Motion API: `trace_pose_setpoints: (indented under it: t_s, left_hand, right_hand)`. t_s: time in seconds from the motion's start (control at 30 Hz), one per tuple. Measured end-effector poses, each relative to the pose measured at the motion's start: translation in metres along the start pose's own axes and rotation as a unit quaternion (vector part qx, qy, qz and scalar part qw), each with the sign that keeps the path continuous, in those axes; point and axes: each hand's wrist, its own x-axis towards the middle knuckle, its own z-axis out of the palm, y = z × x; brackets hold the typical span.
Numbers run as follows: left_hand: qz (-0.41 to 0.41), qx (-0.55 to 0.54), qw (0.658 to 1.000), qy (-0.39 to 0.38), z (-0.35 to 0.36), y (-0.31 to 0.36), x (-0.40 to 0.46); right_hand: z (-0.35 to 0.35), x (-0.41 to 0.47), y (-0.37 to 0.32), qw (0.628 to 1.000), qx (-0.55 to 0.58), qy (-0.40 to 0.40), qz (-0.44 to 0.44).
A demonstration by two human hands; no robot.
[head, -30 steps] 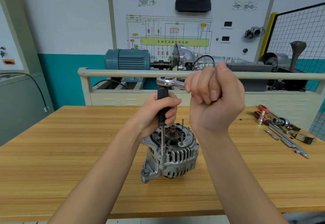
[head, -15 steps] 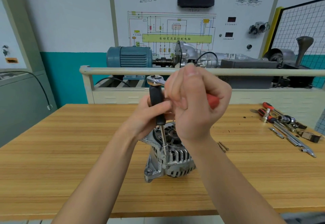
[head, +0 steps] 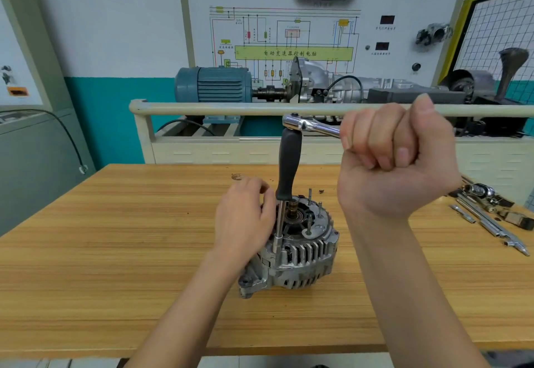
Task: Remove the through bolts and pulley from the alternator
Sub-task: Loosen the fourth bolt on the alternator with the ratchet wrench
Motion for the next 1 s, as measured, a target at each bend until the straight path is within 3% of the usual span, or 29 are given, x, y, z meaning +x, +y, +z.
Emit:
trace_pose_setpoints:
  t_s: [0.07,0.2,0.4,0.5,0.57,0.63,0.7,0.73,0.77,0.87,1.0]
  left_hand:
    - [-0.025,0.120,0.992,-0.005,0.003,-0.001,0.002]
    - [-0.015,0.125,0.989,-0.077,0.000,-0.008,0.007]
    - [-0.005,0.133,0.986,-0.098,0.001,-0.013,0.015]
    - [-0.013,0.075,0.990,-0.118,-0.003,-0.012,0.018]
    - [-0.057,-0.102,0.988,-0.098,-0.009,-0.004,0.019]
    - [-0.113,-0.365,0.921,-0.070,-0.025,0.004,0.022]
    - [-0.097,-0.584,0.798,-0.115,-0.045,0.009,0.026]
    - [-0.073,-0.634,0.756,-0.144,-0.053,0.014,0.027]
    - [-0.044,-0.641,0.746,-0.174,-0.060,0.022,0.029]
    - [-0.011,-0.564,0.811,-0.153,-0.059,0.043,0.034]
    - [-0.091,-0.533,0.838,-0.071,-0.050,0.057,0.037]
  right_hand:
    - [-0.001,0.002,-0.002,1.000,0.013,-0.005,0.015]
    - [-0.005,0.008,-0.001,0.987,0.114,0.029,0.109]
    - [-0.021,0.024,0.016,0.955,0.212,0.059,0.201]
    - [-0.027,0.035,0.027,0.928,0.256,0.097,0.254]
    - [-0.028,0.041,0.034,0.914,0.266,0.124,0.279]
    - [-0.029,0.044,0.036,0.908,0.271,0.128,0.292]
    - [-0.028,0.041,0.033,0.910,0.275,0.108,0.292]
    - [-0.025,0.039,0.031,0.912,0.277,0.094,0.289]
    - [-0.022,0.037,0.028,0.915,0.275,0.084,0.283]
    - [-0.011,0.028,0.018,0.942,0.221,0.062,0.246]
    - [0.006,0.005,0.011,0.992,0.053,-0.045,0.104]
